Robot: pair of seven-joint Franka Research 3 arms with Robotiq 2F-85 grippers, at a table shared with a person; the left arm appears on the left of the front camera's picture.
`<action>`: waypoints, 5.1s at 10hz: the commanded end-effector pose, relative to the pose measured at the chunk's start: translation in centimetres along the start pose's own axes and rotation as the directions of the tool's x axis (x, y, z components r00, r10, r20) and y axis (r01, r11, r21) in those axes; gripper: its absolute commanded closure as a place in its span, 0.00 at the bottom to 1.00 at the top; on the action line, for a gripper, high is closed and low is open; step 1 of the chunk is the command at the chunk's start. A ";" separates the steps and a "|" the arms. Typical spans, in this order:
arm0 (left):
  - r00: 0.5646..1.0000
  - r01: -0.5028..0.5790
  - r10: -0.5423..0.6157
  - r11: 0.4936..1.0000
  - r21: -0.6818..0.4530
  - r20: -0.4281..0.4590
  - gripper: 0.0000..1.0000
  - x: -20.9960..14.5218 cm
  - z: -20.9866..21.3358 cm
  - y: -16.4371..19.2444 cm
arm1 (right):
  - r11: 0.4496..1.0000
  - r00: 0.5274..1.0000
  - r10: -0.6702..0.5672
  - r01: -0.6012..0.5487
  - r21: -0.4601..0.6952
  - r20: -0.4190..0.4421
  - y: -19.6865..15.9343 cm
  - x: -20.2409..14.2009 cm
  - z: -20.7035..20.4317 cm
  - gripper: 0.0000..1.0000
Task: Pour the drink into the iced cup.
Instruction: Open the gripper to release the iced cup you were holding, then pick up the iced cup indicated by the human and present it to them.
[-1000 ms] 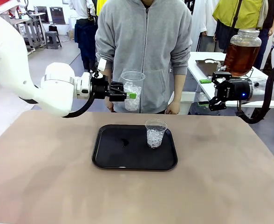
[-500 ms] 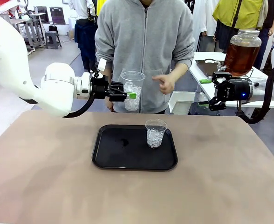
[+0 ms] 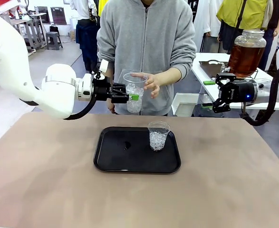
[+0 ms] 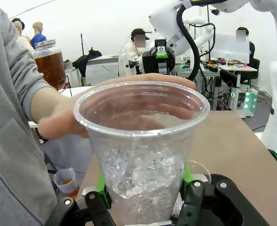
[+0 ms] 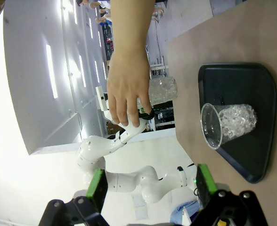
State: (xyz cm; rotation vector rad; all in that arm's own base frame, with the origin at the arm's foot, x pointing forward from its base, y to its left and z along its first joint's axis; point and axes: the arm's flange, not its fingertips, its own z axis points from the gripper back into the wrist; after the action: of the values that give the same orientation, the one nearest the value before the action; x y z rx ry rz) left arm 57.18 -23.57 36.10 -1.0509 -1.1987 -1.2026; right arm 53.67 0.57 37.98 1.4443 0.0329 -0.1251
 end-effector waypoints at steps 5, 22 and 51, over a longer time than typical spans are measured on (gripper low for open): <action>1.000 0.007 -0.007 1.000 -0.001 0.006 0.33 0.4 0.0 0.0 | 1.000 1.000 0.004 -0.004 0.000 0.001 0.1 0.0 0.0 0.00; 1.000 0.001 -0.001 1.000 0.000 0.000 0.33 0.0 0.0 0.0 | 1.000 1.000 0.004 -0.004 0.000 0.001 0.1 0.0 0.0 0.00; 1.000 -0.026 0.026 1.000 0.002 0.008 0.00 -4.9 17.9 -5.1 | 1.000 1.000 0.004 -0.004 0.000 0.001 0.1 0.0 0.0 0.00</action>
State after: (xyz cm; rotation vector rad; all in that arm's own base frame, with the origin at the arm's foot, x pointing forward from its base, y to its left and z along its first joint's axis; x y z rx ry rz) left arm 50.39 -5.74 32.41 -1.0724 -1.1987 -1.1821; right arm 53.67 0.57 37.96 1.4443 0.0333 -0.1254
